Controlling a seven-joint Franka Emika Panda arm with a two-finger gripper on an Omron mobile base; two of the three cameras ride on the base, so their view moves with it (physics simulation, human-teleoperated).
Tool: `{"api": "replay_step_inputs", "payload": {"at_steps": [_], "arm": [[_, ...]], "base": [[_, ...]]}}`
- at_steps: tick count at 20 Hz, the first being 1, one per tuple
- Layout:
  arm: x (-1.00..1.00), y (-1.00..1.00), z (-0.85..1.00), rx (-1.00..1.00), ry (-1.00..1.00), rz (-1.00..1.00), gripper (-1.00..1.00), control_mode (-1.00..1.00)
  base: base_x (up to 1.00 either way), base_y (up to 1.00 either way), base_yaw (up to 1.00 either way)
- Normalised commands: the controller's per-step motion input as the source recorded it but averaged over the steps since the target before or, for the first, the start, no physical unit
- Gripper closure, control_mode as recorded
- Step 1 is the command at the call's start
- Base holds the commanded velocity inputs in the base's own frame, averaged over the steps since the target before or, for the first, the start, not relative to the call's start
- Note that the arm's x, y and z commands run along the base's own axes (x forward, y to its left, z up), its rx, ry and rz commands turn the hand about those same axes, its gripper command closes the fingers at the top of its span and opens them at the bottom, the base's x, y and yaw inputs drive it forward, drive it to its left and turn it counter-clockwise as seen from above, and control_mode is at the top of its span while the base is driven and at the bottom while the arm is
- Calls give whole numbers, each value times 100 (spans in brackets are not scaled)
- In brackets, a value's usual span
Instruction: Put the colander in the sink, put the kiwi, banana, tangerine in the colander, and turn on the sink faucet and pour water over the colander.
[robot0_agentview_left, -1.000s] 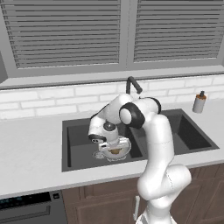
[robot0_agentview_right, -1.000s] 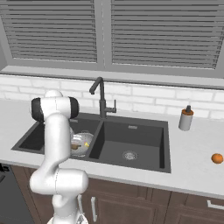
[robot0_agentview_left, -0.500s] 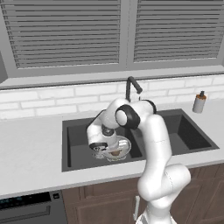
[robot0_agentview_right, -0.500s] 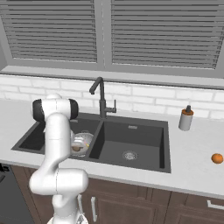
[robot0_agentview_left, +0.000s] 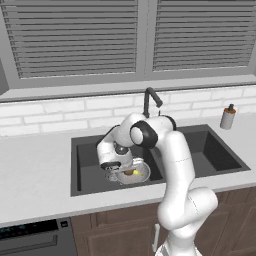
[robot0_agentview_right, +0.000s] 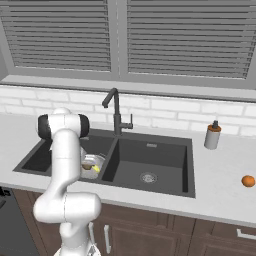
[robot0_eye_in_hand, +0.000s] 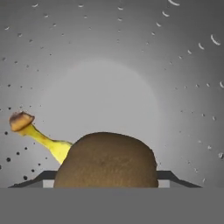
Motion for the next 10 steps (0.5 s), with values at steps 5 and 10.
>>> {"api": "replay_step_inputs", "payload": {"at_steps": [5,10], "arm": [[16,0,0,0,0,0,-100,-100],[0,-2,0,0,0,0,-100,-100]], "base": [[0,0,0],[0,0,0]]}}
